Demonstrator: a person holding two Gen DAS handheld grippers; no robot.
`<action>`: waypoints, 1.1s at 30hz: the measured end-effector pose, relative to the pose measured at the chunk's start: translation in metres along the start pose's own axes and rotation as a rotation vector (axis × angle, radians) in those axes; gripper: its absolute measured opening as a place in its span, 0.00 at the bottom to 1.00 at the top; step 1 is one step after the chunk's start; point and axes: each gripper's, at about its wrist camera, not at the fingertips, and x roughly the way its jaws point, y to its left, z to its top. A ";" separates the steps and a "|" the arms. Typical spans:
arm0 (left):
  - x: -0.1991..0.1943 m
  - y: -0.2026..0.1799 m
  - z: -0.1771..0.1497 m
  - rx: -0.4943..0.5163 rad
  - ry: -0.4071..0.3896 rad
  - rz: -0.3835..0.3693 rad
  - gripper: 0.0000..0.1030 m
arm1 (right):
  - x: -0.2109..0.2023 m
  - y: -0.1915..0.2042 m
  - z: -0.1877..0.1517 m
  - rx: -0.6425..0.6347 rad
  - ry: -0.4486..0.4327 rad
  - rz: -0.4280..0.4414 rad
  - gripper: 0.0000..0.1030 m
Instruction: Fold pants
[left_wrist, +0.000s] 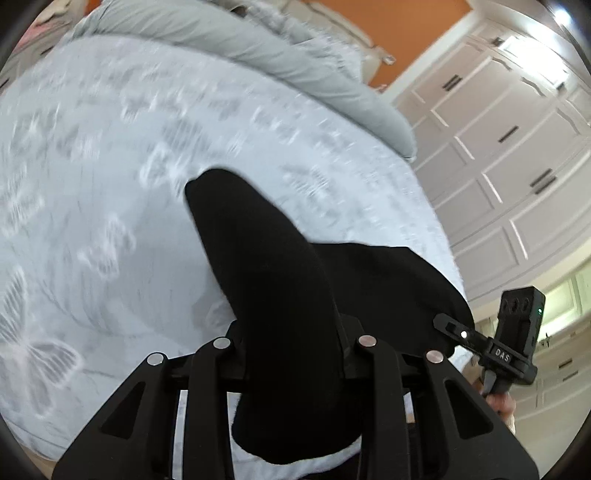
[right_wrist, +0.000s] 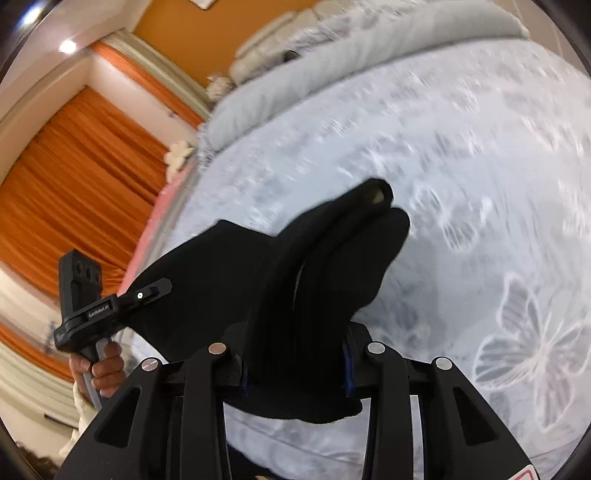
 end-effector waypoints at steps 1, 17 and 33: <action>-0.010 -0.005 0.008 0.012 -0.006 -0.006 0.28 | -0.009 0.011 0.011 -0.025 -0.015 0.009 0.32; -0.085 -0.078 0.194 0.263 -0.483 0.018 0.29 | -0.021 0.085 0.232 -0.316 -0.398 0.079 0.32; 0.265 0.129 0.208 0.097 -0.255 0.296 0.51 | 0.290 -0.178 0.235 0.062 -0.103 0.014 0.55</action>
